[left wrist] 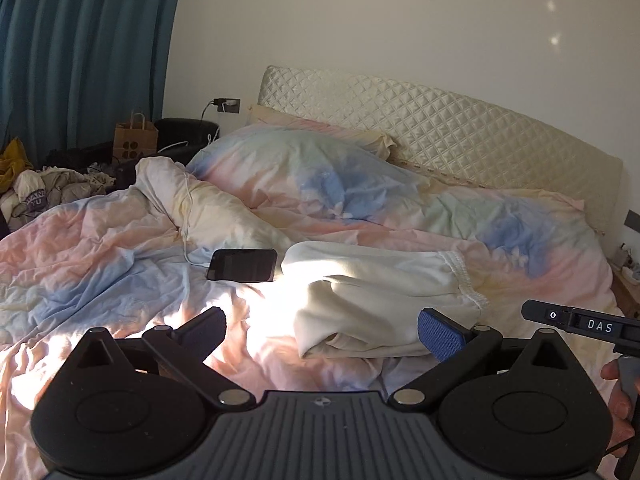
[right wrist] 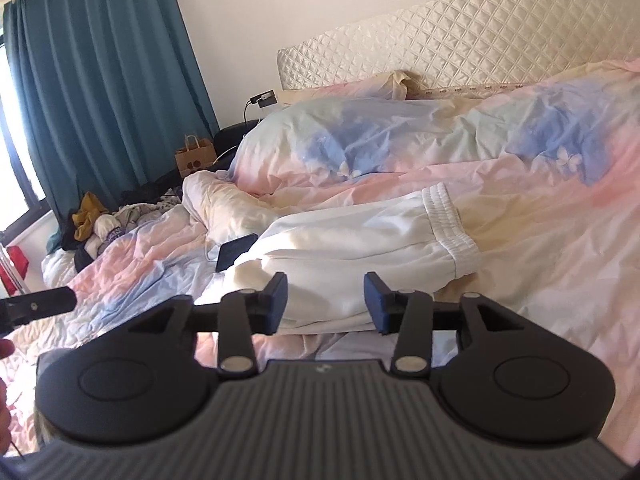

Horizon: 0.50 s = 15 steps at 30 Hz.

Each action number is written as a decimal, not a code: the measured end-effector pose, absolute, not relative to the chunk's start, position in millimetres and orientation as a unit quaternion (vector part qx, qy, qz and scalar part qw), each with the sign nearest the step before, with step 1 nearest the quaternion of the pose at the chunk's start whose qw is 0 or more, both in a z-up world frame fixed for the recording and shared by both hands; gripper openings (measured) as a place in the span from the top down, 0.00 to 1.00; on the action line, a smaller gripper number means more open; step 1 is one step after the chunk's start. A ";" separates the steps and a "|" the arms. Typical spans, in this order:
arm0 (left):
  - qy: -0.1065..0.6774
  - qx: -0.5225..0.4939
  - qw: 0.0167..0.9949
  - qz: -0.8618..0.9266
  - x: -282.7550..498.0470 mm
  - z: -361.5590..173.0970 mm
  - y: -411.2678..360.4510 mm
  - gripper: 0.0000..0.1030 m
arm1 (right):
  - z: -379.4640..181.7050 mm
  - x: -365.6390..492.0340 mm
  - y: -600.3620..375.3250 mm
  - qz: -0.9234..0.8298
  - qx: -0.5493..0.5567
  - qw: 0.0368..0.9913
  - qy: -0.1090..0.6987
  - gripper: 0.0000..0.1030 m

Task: Fold clothes

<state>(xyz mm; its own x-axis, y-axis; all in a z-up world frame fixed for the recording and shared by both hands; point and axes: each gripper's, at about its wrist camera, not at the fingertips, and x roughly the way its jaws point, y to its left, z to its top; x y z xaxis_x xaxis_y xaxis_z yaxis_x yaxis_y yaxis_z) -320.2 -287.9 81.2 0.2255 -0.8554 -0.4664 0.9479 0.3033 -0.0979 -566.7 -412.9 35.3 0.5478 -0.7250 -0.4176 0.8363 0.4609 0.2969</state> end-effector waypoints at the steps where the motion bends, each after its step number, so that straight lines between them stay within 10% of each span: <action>1: 0.220 0.103 0.778 -0.580 -323.7 82.2 -284.2 0.00 | 36.2 -565.1 -407.2 -0.464 0.229 0.848 0.116 0.41; 6: 0.212 0.102 0.779 -0.581 -337.7 80.5 -271.6 0.00 | 38.9 -561.1 -383.3 -0.468 0.205 0.854 0.100 0.13; 15: 0.193 0.118 0.788 -0.572 -349.5 78.6 -264.9 0.00 | 35.6 -548.8 -369.6 -0.475 0.190 0.849 0.131 0.12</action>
<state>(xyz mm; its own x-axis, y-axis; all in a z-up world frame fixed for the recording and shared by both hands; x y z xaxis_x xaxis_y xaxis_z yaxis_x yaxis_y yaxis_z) -349.5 -264.9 78.6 0.2700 -0.8566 -0.4396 0.9477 0.3172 -0.0359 -548.8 -369.6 35.6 0.5135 -0.7576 -0.4030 0.8571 0.4760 0.1972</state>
